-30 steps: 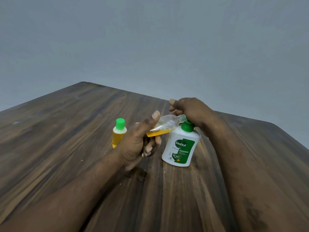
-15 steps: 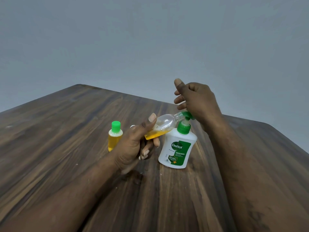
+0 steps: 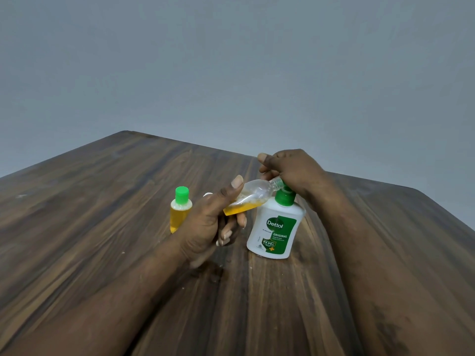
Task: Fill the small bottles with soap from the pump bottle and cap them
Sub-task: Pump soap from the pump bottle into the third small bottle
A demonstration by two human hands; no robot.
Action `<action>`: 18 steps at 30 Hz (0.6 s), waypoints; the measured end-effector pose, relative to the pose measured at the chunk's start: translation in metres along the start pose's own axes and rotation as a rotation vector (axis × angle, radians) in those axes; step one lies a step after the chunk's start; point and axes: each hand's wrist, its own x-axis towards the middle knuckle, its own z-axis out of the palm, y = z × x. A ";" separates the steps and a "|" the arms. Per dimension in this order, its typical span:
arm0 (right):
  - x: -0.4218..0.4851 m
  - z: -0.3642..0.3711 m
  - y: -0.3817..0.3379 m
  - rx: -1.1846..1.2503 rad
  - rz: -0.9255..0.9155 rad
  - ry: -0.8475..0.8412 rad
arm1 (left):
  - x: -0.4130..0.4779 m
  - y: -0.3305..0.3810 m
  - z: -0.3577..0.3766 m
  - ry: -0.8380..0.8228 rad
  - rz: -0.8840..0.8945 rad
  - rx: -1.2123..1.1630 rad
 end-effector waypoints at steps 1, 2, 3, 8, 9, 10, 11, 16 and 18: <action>0.000 0.000 0.000 0.018 -0.005 0.014 | 0.000 0.000 0.000 -0.002 0.001 0.000; -0.001 0.000 0.000 0.038 -0.014 0.033 | 0.000 -0.001 0.001 -0.008 0.001 0.000; -0.003 -0.002 -0.002 0.057 -0.027 0.057 | 0.000 -0.001 0.002 -0.016 -0.004 0.001; -0.007 -0.013 -0.010 0.149 -0.120 0.180 | 0.001 -0.001 0.002 -0.041 -0.008 -0.018; -0.007 -0.012 -0.011 0.176 -0.120 0.200 | 0.001 -0.001 0.001 -0.043 -0.005 -0.019; -0.007 -0.011 -0.012 0.186 -0.119 0.214 | 0.001 0.000 0.002 -0.042 -0.006 -0.019; -0.006 -0.009 -0.011 0.179 -0.116 0.217 | 0.001 0.000 0.002 -0.040 -0.010 -0.020; -0.003 -0.001 -0.002 0.157 -0.002 0.003 | 0.001 0.001 0.003 -0.020 -0.017 0.007; -0.004 -0.001 0.000 0.122 0.011 -0.042 | 0.001 0.000 0.003 -0.011 -0.015 0.017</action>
